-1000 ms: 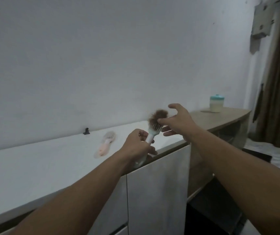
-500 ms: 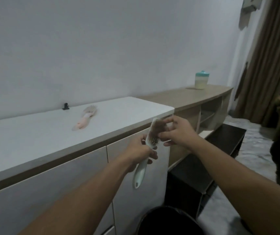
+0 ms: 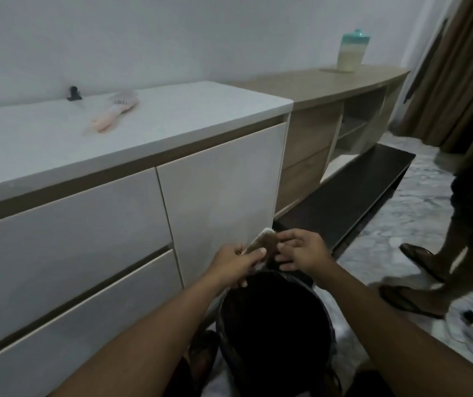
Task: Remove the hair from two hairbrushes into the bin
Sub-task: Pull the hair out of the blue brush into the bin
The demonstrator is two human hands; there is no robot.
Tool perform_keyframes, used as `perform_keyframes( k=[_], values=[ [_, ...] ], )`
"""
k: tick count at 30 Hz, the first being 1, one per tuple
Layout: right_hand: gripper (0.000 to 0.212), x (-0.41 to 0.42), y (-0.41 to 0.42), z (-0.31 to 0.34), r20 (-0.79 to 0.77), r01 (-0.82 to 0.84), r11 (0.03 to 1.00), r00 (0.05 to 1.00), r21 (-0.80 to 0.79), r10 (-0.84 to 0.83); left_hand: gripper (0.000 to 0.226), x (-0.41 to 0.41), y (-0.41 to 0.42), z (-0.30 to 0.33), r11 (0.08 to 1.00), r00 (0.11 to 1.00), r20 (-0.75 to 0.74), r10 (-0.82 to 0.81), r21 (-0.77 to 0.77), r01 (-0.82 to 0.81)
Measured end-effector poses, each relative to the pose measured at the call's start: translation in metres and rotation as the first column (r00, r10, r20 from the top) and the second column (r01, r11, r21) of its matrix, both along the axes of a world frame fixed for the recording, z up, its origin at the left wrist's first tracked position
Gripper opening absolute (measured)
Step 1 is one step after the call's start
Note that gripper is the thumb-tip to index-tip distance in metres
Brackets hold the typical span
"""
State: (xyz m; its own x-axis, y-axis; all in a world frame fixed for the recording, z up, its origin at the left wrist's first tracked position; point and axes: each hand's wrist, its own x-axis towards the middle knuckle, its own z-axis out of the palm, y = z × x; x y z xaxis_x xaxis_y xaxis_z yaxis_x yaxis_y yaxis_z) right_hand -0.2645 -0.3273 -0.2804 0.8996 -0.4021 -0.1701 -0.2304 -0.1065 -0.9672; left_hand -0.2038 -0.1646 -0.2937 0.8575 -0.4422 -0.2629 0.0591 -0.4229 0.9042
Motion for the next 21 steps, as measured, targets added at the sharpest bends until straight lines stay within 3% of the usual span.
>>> perform_keyframes(
  k=[3,8,16,19,21],
  values=[
    [0.005,-0.009,0.002,-0.033,-0.022,0.017,1.0,1.0,0.017,-0.017,0.029,0.0,0.001,-0.031,0.994,0.998,0.053,-0.025,0.105,0.019],
    [0.029,-0.025,0.014,-0.076,-0.117,0.074,0.997,0.99,-0.001,-0.074,0.037,-0.005,0.004,-0.073,0.946,0.965,0.213,-0.152,0.315,0.079],
    [0.001,-0.044,0.005,-0.128,-0.189,0.148,0.988,0.97,-0.04,-0.153,0.038,-0.011,0.003,-0.115,0.802,0.873,0.319,-0.369,0.583,0.126],
    [0.007,-0.051,-0.001,-0.141,-0.216,0.188,0.982,0.958,-0.029,-0.19,0.042,-0.014,-0.006,-0.123,0.759,0.821,0.356,-0.446,0.637,0.136],
    [0.004,-0.057,-0.002,-0.144,-0.221,0.207,0.978,0.955,0.024,-0.197,0.045,-0.017,-0.012,-0.128,0.754,0.84,0.315,-0.442,0.637,0.158]
  ],
)
